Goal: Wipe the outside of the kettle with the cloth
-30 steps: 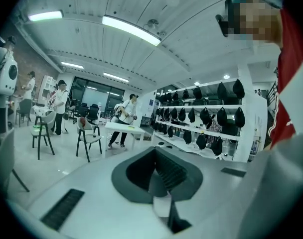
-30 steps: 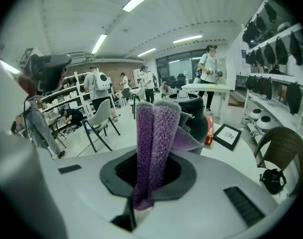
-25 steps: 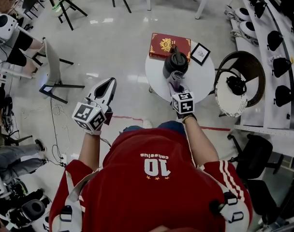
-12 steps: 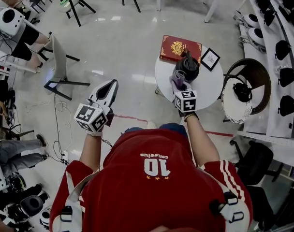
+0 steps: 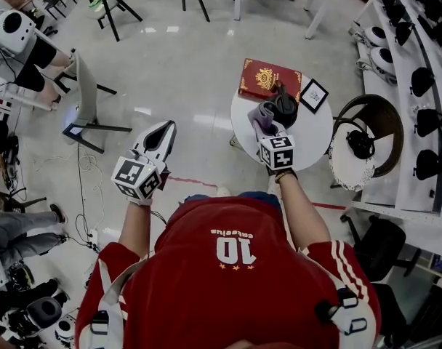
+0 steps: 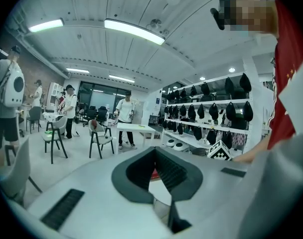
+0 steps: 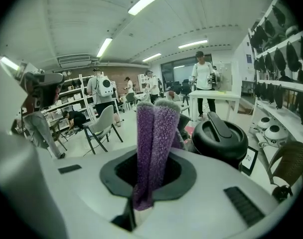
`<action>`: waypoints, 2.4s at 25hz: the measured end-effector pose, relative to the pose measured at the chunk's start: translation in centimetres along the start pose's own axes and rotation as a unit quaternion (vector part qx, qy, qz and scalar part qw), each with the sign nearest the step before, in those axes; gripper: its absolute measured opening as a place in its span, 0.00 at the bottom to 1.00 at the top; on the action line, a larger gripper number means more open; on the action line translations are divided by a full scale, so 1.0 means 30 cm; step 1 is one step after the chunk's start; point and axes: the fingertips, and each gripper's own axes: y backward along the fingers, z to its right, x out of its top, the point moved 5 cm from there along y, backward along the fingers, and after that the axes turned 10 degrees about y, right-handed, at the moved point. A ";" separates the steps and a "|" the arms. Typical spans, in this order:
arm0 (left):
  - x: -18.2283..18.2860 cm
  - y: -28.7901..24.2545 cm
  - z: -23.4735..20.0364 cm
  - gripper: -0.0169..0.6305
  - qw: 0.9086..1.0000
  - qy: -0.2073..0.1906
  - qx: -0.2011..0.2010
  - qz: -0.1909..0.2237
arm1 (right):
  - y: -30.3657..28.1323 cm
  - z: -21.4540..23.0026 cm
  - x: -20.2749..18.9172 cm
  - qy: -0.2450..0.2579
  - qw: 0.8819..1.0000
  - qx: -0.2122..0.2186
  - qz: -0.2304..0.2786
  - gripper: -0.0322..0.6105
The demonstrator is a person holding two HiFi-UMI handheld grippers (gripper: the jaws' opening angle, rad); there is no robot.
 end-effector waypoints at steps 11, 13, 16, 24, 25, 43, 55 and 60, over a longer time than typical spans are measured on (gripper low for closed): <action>0.011 -0.121 0.117 0.04 1.000 0.014 -0.005 0.012 | 0.171 0.051 0.213 0.054 0.996 0.037 0.066 0.12; 0.015 -0.157 0.157 0.04 1.000 0.013 -0.006 0.014 | 0.209 0.079 0.241 0.061 0.994 0.042 0.081 0.12; 0.030 -0.206 0.211 0.04 1.000 0.013 -0.003 0.022 | 0.248 0.138 0.274 0.079 0.992 0.048 0.091 0.12; 0.017 -0.341 0.331 0.04 0.999 0.019 0.011 0.032 | 0.332 0.368 0.263 0.086 0.991 0.038 0.096 0.12; 0.010 -0.358 0.350 0.04 0.999 0.019 0.011 0.031 | 0.340 0.396 0.255 0.085 0.991 0.036 0.095 0.12; -0.034 -0.498 0.562 0.04 0.997 0.007 0.073 0.024 | 0.284 0.683 0.025 0.088 0.992 0.072 0.051 0.12; -0.081 -0.556 0.673 0.04 0.994 0.003 0.104 0.016 | 0.163 0.734 -0.164 0.101 0.988 0.119 0.009 0.12; -0.106 -0.521 0.712 0.04 0.992 0.002 0.127 0.019 | 0.085 0.741 -0.239 0.115 0.983 0.140 0.006 0.12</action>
